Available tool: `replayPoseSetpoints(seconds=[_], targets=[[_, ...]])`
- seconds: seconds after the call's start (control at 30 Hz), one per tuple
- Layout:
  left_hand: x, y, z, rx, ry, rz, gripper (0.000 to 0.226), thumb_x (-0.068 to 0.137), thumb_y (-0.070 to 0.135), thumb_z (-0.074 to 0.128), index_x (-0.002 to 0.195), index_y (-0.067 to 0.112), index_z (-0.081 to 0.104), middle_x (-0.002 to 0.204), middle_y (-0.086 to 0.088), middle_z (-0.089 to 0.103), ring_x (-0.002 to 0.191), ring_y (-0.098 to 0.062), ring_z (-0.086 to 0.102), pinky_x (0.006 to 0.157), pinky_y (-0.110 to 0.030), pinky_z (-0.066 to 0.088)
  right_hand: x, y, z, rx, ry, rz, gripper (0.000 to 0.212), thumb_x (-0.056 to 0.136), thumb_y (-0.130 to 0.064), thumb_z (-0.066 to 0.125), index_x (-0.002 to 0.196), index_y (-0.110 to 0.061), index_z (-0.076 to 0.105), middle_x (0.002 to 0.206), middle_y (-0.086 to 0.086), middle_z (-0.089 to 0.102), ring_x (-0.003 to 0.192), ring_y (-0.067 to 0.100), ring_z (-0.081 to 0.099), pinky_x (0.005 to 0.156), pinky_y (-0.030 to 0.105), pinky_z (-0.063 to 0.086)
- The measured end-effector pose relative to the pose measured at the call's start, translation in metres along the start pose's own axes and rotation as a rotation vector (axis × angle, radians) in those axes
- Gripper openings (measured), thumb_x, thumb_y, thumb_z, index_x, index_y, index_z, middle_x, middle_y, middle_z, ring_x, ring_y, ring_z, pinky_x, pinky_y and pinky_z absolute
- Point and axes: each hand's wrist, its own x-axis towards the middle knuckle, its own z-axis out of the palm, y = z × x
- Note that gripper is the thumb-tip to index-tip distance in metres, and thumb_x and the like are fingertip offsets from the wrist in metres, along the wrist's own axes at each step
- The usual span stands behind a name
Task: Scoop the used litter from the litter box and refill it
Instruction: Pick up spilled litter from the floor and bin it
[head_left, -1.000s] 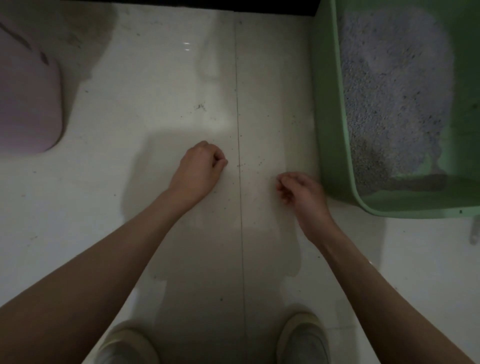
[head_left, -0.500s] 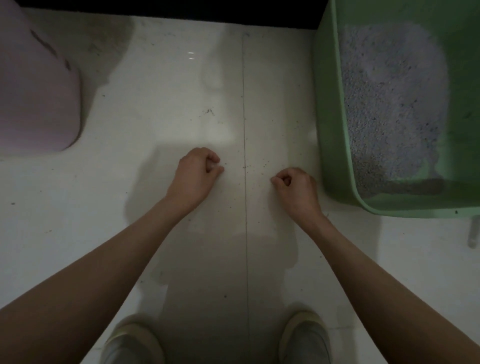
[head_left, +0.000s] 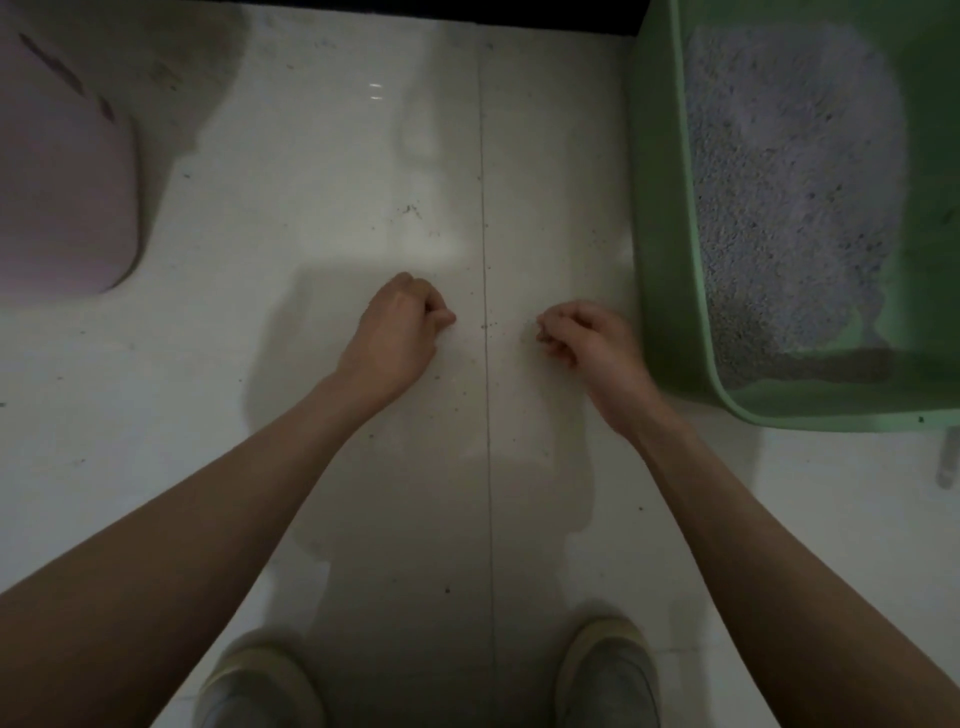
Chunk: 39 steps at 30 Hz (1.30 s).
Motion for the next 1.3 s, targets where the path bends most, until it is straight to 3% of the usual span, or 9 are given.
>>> replayPoseSetpoints(seconds=[0.07,0.2,0.47,0.7,0.83,0.93,1.03,1.13,1.3], targets=[[-0.004,-0.003,-0.008,-0.197,0.060,-0.110,0.011,0.089,0.014,0.057,0.081,0.008,0.062,0.080,0.001,0.057,0.073,-0.010,0.053,0.068,-0.014,0.033,0.005,0.004,0.003,-0.309,0.056,-0.088,0.004,0.087,-0.014,0.061,0.084,-0.014,0.064,0.076,-0.005,0.059,0.070,0.005,0.051,0.063,0.014,0.042],[-0.018,-0.015,-0.027,-0.631,0.043,-0.284,0.021,0.085,-0.001,0.059,0.070,0.014,0.059,0.066,-0.003,0.059,0.049,0.004,0.055,0.057,-0.011,0.047,0.010,0.016,0.014,-0.576,0.106,-0.212,0.013,0.083,-0.018,0.068,0.092,-0.008,0.067,0.086,0.000,0.056,0.075,0.009,0.048,0.066,0.011,0.032],[-0.042,-0.013,-0.011,-0.099,-0.093,-0.108,0.010,0.084,0.012,0.064,0.091,0.008,0.069,0.088,-0.002,0.064,0.080,-0.011,0.053,0.069,-0.011,0.032,0.006,0.014,0.019,-0.714,0.044,-0.279,0.017,0.090,-0.016,0.057,0.093,-0.001,0.065,0.096,0.010,0.060,0.089,0.019,0.053,0.081,0.026,0.040],[-0.046,-0.008,0.001,0.110,-0.094,0.052,0.012,0.087,0.011,0.060,0.094,0.003,0.066,0.096,-0.012,0.060,0.089,-0.027,0.056,0.077,-0.027,0.037,-0.025,0.021,0.002,0.304,-0.058,0.135,0.015,0.089,-0.001,0.055,0.076,-0.005,0.062,0.068,0.002,0.060,0.060,0.007,0.053,0.058,0.011,0.046],[-0.045,-0.004,0.005,0.214,-0.149,0.084,0.012,0.090,0.005,0.053,0.096,0.000,0.062,0.101,-0.016,0.055,0.097,-0.031,0.052,0.081,-0.035,0.040,-0.035,0.024,0.005,0.549,-0.136,0.217,0.025,0.087,0.014,0.043,0.074,-0.001,0.057,0.062,0.005,0.062,0.055,0.010,0.056,0.053,0.015,0.047],[-0.042,-0.004,-0.004,0.053,-0.120,-0.042,0.011,0.089,0.010,0.057,0.092,0.003,0.064,0.095,-0.010,0.060,0.090,-0.024,0.055,0.080,-0.028,0.040,-0.039,0.026,0.019,0.226,-0.122,0.109,0.025,0.087,0.007,0.046,0.072,-0.008,0.060,0.066,0.003,0.059,0.059,0.011,0.052,0.055,0.016,0.043],[-0.048,-0.010,-0.028,-0.575,-0.133,-0.350,0.006,0.085,0.007,0.062,0.079,0.008,0.065,0.076,-0.004,0.062,0.066,-0.011,0.057,0.063,-0.017,0.049,-0.040,0.029,0.037,-0.311,-0.091,-0.092,0.007,0.086,-0.011,0.061,0.082,-0.013,0.065,0.073,-0.008,0.059,0.065,0.002,0.051,0.062,0.008,0.039],[-0.060,-0.023,-0.051,-1.047,-0.121,-0.544,0.011,0.086,0.000,0.057,0.078,0.005,0.062,0.066,-0.001,0.066,0.060,-0.005,0.061,0.059,-0.011,0.050,-0.036,0.029,0.050,-0.492,-0.034,-0.219,0.012,0.086,-0.014,0.062,0.095,-0.007,0.066,0.087,-0.001,0.059,0.074,0.007,0.049,0.060,0.004,0.036],[-0.079,-0.046,-0.064,-1.136,-0.065,-0.602,0.020,0.085,-0.011,0.048,0.075,0.004,0.058,0.060,0.000,0.067,0.057,-0.007,0.063,0.059,-0.013,0.052,-0.032,0.027,0.058,-0.714,-0.064,-0.285,0.019,0.087,-0.018,0.062,0.101,-0.006,0.062,0.098,0.003,0.055,0.086,0.013,0.050,0.074,0.013,0.036]])
